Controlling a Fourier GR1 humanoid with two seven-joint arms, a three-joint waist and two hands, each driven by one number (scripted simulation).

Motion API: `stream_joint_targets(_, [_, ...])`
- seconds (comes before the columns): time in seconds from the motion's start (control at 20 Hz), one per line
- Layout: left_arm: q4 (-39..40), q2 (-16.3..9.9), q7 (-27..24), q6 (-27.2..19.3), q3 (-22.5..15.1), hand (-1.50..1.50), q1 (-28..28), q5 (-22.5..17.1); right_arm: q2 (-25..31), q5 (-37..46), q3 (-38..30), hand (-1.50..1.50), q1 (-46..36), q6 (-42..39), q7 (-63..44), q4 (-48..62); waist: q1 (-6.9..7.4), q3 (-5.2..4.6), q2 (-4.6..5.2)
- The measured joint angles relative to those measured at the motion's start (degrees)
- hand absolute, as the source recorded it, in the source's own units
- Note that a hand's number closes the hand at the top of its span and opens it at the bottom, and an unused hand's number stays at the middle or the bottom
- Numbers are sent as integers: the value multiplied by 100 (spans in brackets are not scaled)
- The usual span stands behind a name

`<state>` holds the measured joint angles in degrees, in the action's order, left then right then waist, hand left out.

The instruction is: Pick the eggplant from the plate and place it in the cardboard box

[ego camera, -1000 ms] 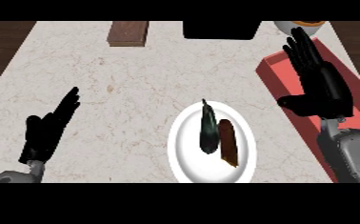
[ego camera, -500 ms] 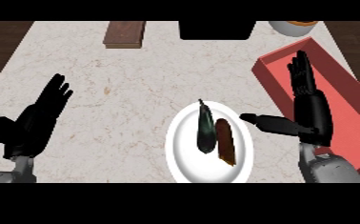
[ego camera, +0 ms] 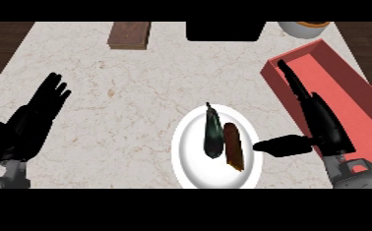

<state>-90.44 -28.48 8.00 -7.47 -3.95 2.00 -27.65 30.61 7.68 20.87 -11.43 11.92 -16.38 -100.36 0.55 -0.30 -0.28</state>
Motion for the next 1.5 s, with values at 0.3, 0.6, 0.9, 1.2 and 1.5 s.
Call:
stream_joint_targets(0.3, [21, 23, 41, 38, 20, 0, 90, 3, 331, 228, 647, -150, -960, -1239, -1999, -69, 74, 1, 18])
stream_joint_targets(0.6, [-108, 71, 166, -2, 57, 0, 80, 61, -271, -110, 954, -150, -1981, -2209, -3655, 285, 71, 16, 26])
stream_joint_targets(0.9, [19, 47, 168, 207, 291, 0, 62, 52, -806, -453, 863, -150, -2327, -2533, -4118, 792, 10, 23, 28])
stream_joint_targets(1.2, [-28, 232, 176, 207, 295, 0, 3, 220, -965, -565, 837, -150, -2316, -2748, -4209, 970, -24, 26, 22])
stream_joint_targets(1.5, [-176, 264, 306, 323, 487, 0, -58, 242, -1131, -425, 836, -150, -2206, -2892, -4204, 1049, -30, 28, 21])
